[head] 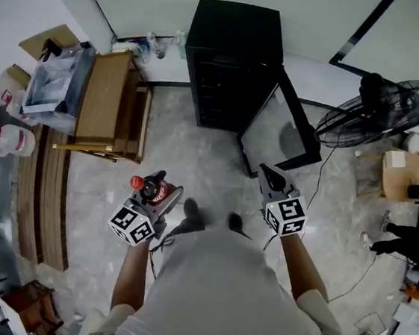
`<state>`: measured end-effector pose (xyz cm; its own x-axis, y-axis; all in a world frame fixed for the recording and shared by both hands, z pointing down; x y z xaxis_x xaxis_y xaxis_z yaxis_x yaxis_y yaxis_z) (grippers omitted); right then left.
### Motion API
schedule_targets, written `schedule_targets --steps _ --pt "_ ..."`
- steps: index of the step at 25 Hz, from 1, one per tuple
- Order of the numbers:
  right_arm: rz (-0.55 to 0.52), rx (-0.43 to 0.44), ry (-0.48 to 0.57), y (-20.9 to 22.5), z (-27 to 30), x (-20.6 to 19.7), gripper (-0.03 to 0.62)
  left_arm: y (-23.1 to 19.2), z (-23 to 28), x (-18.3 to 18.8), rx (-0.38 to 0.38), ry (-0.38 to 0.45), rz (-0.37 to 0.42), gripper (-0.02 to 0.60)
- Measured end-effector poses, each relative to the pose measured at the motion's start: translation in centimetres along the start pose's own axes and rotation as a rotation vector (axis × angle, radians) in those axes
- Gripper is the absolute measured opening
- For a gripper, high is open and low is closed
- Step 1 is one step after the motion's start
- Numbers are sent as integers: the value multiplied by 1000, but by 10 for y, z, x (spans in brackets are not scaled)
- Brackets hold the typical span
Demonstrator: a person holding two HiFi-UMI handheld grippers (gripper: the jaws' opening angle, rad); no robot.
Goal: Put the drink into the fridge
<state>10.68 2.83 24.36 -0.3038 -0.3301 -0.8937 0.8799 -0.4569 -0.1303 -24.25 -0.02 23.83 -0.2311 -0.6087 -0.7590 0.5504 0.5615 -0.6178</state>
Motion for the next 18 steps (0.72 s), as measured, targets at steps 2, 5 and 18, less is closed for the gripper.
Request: schedule_targets --steps 2,5,18 --pt "11 -30 -19 -5 15 3 -3 -25 8 11 -31 -24 5 296" --pt "22 -68 -39 -13 35 6 -3 -60 22 24 -74 -54 14 296" --pt "92 -182 -134 -9 92 -9 -3 -133 140 36 -187 -153 24 296"
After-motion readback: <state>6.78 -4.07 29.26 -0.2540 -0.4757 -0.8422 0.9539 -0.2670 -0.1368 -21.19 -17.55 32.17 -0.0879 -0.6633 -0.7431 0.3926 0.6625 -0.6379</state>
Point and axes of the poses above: the fingertips, and each gripper's own axes: z forward along the fingers, y to its right, x out of its top, the point moved 10 cm from there along -z, backward along the fingers, and after that the axes turned 13 degrees about -z, right-handed, at the moved point
